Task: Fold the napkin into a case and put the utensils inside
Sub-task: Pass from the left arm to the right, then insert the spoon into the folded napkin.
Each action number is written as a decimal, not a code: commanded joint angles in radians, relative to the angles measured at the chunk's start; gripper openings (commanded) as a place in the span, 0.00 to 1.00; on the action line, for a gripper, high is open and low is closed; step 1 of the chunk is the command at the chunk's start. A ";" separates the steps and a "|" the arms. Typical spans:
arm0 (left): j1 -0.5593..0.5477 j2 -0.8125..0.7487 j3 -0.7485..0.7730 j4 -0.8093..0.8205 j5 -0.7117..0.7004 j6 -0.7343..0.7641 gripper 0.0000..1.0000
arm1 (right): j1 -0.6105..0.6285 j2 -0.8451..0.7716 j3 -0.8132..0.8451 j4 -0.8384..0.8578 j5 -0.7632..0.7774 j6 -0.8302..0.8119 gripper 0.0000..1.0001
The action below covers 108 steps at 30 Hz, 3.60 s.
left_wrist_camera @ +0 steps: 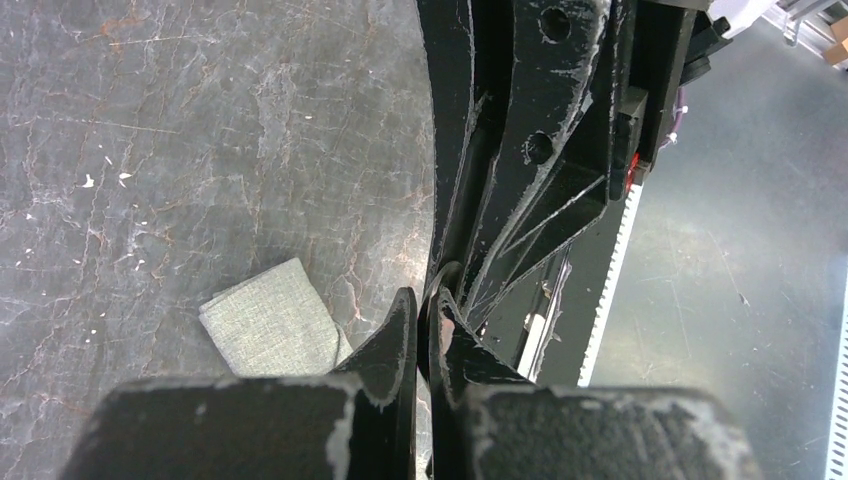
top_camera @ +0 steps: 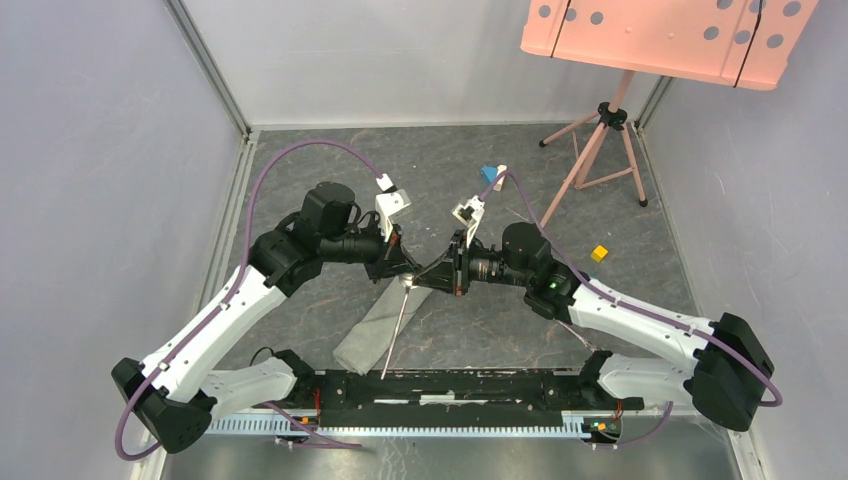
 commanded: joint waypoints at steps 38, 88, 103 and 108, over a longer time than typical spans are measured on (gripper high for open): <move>0.001 -0.490 -0.595 -0.242 -0.562 -1.252 0.31 | -0.199 0.221 -0.257 0.462 0.452 0.099 0.00; 0.000 -0.287 -0.764 -0.276 -0.491 -1.411 0.27 | -0.003 0.423 -0.264 0.472 0.488 0.328 0.00; 0.001 -0.290 -0.779 -0.238 -0.501 -1.418 0.27 | 0.108 0.481 -0.281 0.503 0.606 0.454 0.00; 0.000 -0.310 -0.781 -0.238 -0.502 -1.423 0.31 | 0.122 0.522 -0.292 0.547 0.627 0.490 0.00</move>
